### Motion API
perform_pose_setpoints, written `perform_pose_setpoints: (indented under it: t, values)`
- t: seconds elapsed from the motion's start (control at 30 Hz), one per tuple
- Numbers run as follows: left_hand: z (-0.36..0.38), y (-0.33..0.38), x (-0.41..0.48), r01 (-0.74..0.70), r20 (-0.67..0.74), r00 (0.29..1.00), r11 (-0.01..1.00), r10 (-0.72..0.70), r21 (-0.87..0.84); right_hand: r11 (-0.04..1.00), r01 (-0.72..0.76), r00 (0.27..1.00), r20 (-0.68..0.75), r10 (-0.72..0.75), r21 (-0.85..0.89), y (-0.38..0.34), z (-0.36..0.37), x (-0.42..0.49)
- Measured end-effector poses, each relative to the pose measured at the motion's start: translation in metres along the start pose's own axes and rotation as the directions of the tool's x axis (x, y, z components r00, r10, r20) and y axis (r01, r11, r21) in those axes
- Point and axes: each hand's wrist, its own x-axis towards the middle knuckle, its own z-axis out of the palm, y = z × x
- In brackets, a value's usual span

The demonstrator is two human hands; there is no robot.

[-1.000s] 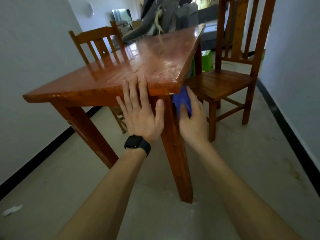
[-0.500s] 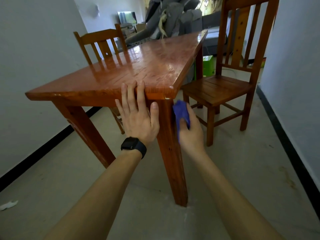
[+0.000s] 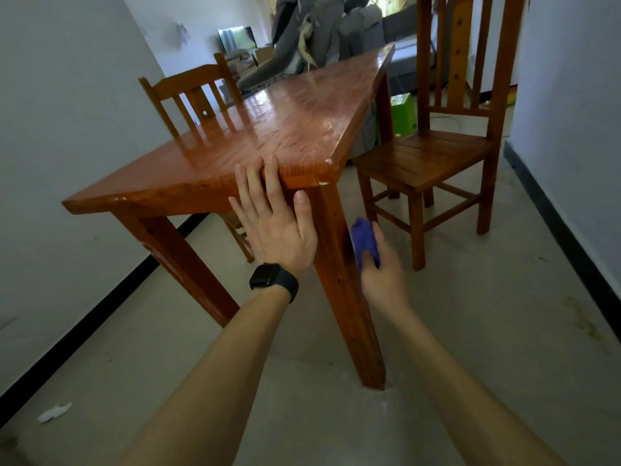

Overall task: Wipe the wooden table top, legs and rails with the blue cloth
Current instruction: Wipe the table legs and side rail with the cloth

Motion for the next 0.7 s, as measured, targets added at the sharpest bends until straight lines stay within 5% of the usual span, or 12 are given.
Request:
perform_pose_setpoints:
  t: [0.1, 0.17, 0.23, 0.3, 0.4, 0.53, 0.63, 0.7]
  values:
    - [-0.001, -0.003, -0.001, -0.017, -0.001, 1.0, 1.0, 0.017, -0.006, 0.944, 0.326, 0.945, -0.013, -0.326, 0.048, -0.052, 0.015, 0.002]
    - [-0.003, -0.005, -0.002, -0.032, -0.002, 0.999, 0.999, 0.032, -0.005, 0.909, 0.416, 0.904, -0.093, -0.416, -0.026, -0.047, 0.027, -0.007]
    - [-0.004, -0.007, -0.002, -0.035, 0.005, 0.999, 0.999, 0.035, -0.006, 0.958, 0.287, 0.949, -0.128, -0.286, -0.011, -0.008, 0.037, -0.022]
    - [-0.004, -0.007, -0.001, -0.032, 0.009, 0.999, 0.999, 0.032, -0.016, 0.999, -0.021, 1.0, 0.011, 0.022, -0.039, 0.043, 0.03, -0.034]
    - [-0.002, -0.003, -0.001, -0.021, 0.0, 1.0, 1.0, 0.021, -0.015, 0.95, -0.274, 0.927, 0.222, 0.302, -0.152, 0.077, 0.006, -0.029]
    - [0.002, -0.004, 0.001, -0.011, -0.015, 1.0, 0.999, 0.01, -0.032, 0.998, 0.061, 0.994, 0.089, -0.062, 0.018, -0.006, -0.006, -0.005]
    - [0.001, -0.009, -0.001, -0.035, -0.006, 0.999, 0.999, 0.035, -0.017, 0.922, 0.385, 0.923, -0.014, -0.385, 0.025, -0.053, 0.014, -0.002]
    - [0.0, -0.01, -0.001, -0.041, 0.002, 0.999, 0.999, 0.041, -0.004, 0.874, 0.477, 0.865, -0.129, -0.485, -0.089, -0.04, 0.032, -0.01]
